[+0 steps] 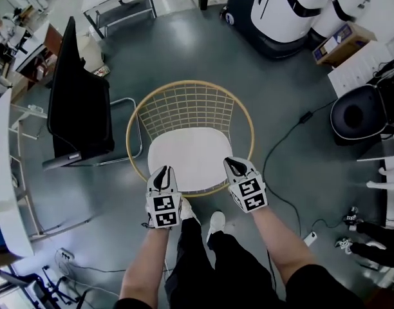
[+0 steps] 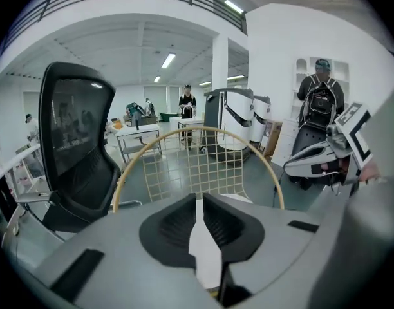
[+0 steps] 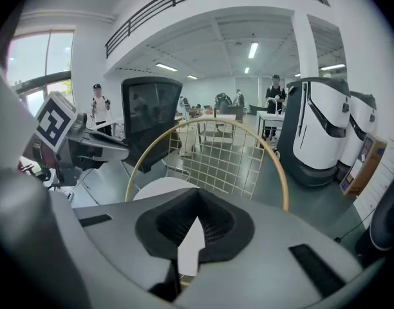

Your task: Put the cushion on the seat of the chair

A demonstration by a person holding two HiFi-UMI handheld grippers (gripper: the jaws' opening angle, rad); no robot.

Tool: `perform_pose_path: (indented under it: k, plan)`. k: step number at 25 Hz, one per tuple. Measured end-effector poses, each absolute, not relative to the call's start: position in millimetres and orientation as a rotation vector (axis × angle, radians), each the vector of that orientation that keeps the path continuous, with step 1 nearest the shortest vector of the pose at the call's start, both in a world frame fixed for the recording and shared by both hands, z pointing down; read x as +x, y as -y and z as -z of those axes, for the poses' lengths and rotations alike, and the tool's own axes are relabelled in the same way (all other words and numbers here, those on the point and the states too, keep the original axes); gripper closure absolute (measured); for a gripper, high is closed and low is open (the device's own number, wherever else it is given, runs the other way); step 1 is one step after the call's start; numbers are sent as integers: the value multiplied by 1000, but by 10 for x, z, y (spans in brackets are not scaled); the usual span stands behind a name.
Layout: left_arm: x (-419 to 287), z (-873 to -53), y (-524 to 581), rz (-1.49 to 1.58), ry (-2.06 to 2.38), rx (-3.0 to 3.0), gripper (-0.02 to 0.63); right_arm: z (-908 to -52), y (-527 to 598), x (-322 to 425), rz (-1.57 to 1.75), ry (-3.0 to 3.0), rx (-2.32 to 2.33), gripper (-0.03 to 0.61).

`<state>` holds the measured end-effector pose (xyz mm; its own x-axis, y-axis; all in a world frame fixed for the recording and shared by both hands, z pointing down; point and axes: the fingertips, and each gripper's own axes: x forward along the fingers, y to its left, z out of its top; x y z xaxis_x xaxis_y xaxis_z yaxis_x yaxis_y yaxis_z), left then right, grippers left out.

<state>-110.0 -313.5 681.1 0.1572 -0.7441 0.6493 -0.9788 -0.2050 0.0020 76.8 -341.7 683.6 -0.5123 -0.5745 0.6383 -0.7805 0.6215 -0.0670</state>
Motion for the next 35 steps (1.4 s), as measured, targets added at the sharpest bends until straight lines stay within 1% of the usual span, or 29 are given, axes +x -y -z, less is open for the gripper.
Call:
perform_pose_path:
  k: [2, 9, 18, 26, 35]
  plan:
    - [-950, -6574, 3039, -706, 1614, 2037, 584, -6579, 3340, 808, -461, 2296, 1054, 566]
    - [-586, -5705, 2597, -532, 1531, 2145, 589, -5692, 2966, 839, -390, 2402, 1045, 566]
    - [-381, -4779, 1864, -485, 1546, 2319, 594, -4855, 2270, 969, -276, 2487, 1051, 566]
    - [-476, -4480, 1296, -439, 1548, 2361, 594, -4560, 1722, 897, -272, 2516, 1041, 566]
    - [-881, -4364, 657, -419, 1488, 2409, 595, -4427, 1095, 467, -284, 2516, 1101, 566]
